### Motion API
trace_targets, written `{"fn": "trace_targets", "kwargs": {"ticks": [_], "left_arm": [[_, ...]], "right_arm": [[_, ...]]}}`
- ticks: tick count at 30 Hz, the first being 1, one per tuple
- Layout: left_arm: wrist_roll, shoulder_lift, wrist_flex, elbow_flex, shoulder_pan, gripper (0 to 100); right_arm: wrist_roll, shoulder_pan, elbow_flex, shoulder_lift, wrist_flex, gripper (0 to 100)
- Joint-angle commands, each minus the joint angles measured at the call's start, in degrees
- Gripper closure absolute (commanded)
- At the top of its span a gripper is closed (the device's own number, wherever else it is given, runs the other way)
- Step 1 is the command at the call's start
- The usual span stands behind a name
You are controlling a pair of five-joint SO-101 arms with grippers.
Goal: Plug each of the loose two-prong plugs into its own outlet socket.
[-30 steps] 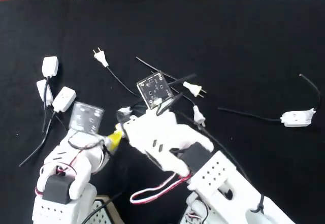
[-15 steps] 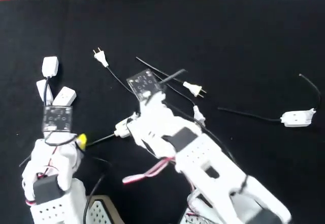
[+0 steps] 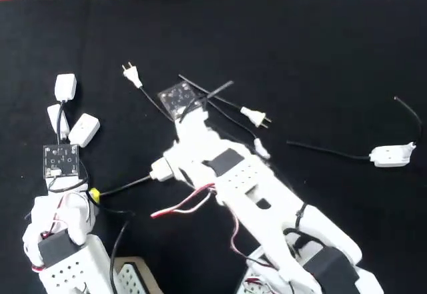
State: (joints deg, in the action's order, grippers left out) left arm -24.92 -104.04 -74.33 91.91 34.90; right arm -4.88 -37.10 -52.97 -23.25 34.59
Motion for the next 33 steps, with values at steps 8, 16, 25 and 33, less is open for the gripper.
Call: {"fn": "trace_targets", "kwargs": {"ticks": [8,16,25,33], "left_arm": [[-0.44,-0.44,1.23,-0.22,0.48,75],[-0.44,-0.44,1.23,-0.22,0.48,75],[-0.44,-0.44,1.23,-0.22,0.48,75],[-0.44,-0.44,1.14,-0.13,0.48,75]], "right_arm": [[-1.93,1.41,-2.33,0.04,-6.59,98.7],[-3.69,1.41,-2.86,0.04,-5.27,98.7],[-3.96,1.32,-4.35,0.04,-5.98,98.7],[-4.84,1.32,-6.11,0.04,-7.38,98.7]]}}
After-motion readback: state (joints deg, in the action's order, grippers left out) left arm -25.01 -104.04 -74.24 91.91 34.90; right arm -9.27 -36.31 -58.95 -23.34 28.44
